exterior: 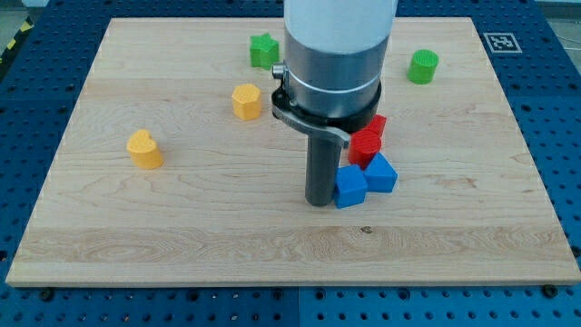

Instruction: Push the blue triangle below to the red circle

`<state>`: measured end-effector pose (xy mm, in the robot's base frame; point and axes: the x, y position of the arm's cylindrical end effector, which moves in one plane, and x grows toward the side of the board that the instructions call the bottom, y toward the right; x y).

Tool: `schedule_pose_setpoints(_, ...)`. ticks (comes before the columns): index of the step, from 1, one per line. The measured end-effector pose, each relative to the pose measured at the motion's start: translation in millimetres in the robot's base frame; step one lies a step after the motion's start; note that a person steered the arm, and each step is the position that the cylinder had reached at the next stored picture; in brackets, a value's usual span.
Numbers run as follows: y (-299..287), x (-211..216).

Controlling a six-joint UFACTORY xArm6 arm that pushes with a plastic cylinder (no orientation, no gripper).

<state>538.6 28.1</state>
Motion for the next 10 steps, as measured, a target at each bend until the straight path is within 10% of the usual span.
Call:
schedule_pose_setpoints(6,188.5,22.0)
schedule_pose_setpoints(10,82.6,-20.2)
